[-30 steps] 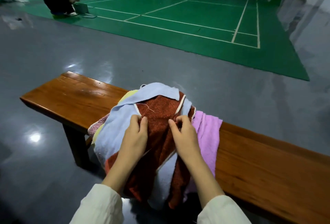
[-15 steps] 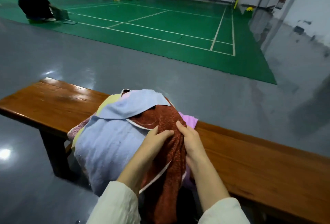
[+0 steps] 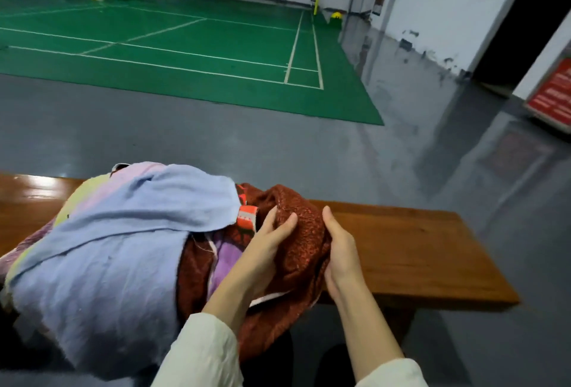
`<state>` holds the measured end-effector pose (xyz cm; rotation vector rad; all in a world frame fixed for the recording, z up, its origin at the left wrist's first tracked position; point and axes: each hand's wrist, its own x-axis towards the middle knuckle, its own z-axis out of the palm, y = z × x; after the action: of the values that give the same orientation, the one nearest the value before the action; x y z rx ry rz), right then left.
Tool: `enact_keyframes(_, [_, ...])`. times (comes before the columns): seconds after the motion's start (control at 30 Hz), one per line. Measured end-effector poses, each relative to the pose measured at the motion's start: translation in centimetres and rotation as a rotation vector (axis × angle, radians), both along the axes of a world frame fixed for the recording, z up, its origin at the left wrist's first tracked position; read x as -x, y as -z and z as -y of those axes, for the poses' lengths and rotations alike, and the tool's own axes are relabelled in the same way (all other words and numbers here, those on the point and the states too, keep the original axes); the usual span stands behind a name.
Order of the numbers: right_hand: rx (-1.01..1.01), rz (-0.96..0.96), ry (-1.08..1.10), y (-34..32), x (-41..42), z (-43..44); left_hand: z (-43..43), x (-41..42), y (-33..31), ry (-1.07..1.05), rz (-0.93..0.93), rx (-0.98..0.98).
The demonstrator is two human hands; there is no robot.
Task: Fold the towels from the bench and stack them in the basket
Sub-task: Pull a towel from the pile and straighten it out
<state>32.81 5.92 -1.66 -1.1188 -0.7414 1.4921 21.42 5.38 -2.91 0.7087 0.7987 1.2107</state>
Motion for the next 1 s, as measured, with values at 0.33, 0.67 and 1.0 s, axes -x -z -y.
enact_keyframes(0.33, [-0.003, 0.210, 0.119, 2.0, -4.1, 0.9, -0.2, -3.6, 0.9, -0.026, -0.160, -0.009])
enact_keyframes(0.67, [0.016, 0.129, -0.089, 2.0, -3.7, 0.1, -0.8, -3.6, -0.4, -0.003, -0.543, -0.222])
enact_keyframes(1.0, [0.070, 0.145, -0.140, 1.5, -5.0, 1.7, -0.4, -1.3, -2.6, -0.051, -0.787, -0.267])
